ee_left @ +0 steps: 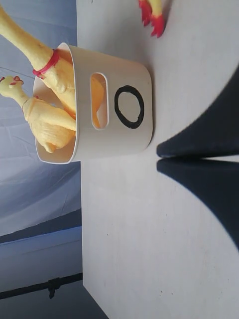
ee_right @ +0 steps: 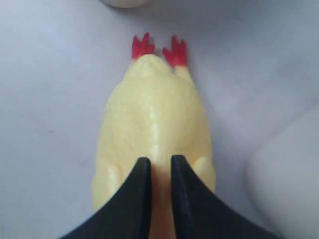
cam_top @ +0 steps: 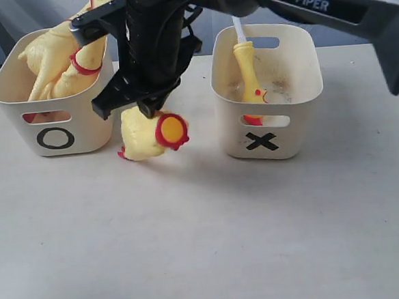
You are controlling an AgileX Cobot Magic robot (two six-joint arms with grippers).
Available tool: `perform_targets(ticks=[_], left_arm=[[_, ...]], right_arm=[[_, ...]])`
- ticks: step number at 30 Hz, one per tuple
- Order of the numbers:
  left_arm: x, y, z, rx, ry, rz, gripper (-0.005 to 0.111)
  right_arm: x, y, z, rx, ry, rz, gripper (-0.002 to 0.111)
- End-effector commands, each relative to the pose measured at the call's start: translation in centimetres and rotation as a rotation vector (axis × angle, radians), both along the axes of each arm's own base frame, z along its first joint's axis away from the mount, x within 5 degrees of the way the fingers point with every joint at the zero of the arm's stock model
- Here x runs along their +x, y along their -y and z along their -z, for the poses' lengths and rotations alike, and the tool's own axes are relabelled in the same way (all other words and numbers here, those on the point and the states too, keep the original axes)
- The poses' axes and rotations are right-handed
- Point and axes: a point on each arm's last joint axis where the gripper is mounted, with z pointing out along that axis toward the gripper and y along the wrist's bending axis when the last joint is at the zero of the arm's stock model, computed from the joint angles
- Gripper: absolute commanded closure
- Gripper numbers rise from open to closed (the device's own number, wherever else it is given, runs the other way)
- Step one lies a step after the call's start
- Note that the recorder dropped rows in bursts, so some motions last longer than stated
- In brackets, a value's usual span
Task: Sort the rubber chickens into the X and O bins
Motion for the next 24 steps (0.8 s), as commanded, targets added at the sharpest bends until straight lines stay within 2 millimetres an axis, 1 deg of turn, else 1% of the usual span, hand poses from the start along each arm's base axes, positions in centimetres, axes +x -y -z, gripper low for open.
perform_targets(ticks=[1, 3, 4, 5, 6, 8, 9, 11, 12, 15, 16, 17, 18, 19, 20, 21, 23, 24], left_arm=[[0.0, 0.0, -0.2, -0.005, 0.022, 0.003, 0.107], [0.0, 0.0, -0.2, -0.005, 0.022, 0.003, 0.107], [0.0, 0.0, -0.2, -0.005, 0.022, 0.003, 0.107], [0.0, 0.0, -0.2, -0.005, 0.022, 0.003, 0.107], [0.0, 0.0, -0.2, -0.005, 0.022, 0.003, 0.107], [0.0, 0.0, -0.2, -0.005, 0.022, 0.003, 0.107], [0.0, 0.0, -0.2, -0.005, 0.022, 0.003, 0.107], [0.0, 0.0, -0.2, -0.005, 0.022, 0.003, 0.107], [0.0, 0.0, -0.2, -0.005, 0.022, 0.003, 0.107], [0.0, 0.0, -0.2, -0.005, 0.022, 0.003, 0.107], [0.0, 0.0, -0.2, -0.005, 0.022, 0.003, 0.107], [0.0, 0.0, -0.2, -0.005, 0.022, 0.003, 0.107], [0.0, 0.0, -0.2, -0.005, 0.022, 0.003, 0.107], [0.0, 0.0, -0.2, -0.005, 0.022, 0.003, 0.107], [0.0, 0.0, -0.2, -0.005, 0.022, 0.003, 0.107], [0.0, 0.0, -0.2, -0.005, 0.022, 0.003, 0.107], [0.0, 0.0, -0.2, -0.005, 0.022, 0.003, 0.107], [0.0, 0.0, -0.2, -0.005, 0.022, 0.003, 0.107]], right_arm=[[-1.3, 1.8, -5.0, -0.022, 0.145, -0.014, 0.109], [-1.9, 2.6, -7.1, 0.009, 0.183, -0.017, 0.109], [-2.7, 3.7, -9.4, 0.032, 0.235, -0.022, 0.109], [-3.0, 4.2, -10.3, 0.037, 0.261, -0.021, 0.109], [-3.5, 4.9, -11.7, 0.051, 0.291, -0.029, 0.109], [-4.4, 5.2, -12.6, 0.074, 0.292, -0.095, 0.109], [-4.6, 5.1, -12.4, 0.079, 0.277, -0.117, 0.109], [-4.8, 4.8, -10.6, 0.028, 0.234, -0.231, 0.109], [-4.6, 4.6, -8.0, -0.046, 0.184, -0.295, 0.109], [-3.4, 4.5, -1.0, -0.284, 0.091, -0.409, 0.107], [-3.1, 4.3, 0.6, -0.327, 0.062, -0.435, 0.101], [-2.8, 3.9, 2.8, -0.359, 0.017, -0.449, 0.087], [-2.4, 3.5, 4.0, -0.361, 0.006, -0.452, 0.068], [-2.0, 2.8, 5.5, -0.345, 0.001, -0.435, 0.044], [-1.8, 2.5, 6.2, -0.333, 0.003, -0.421, 0.036], [-1.5, 2.2, 7.0, -0.32, 0.009, -0.404, 0.033], [-1.0, 1.6, 8.7, -0.314, 0.013, -0.407, 0.037], [-0.8, 1.4, 9.4, -0.312, 0.017, -0.411, 0.041]])
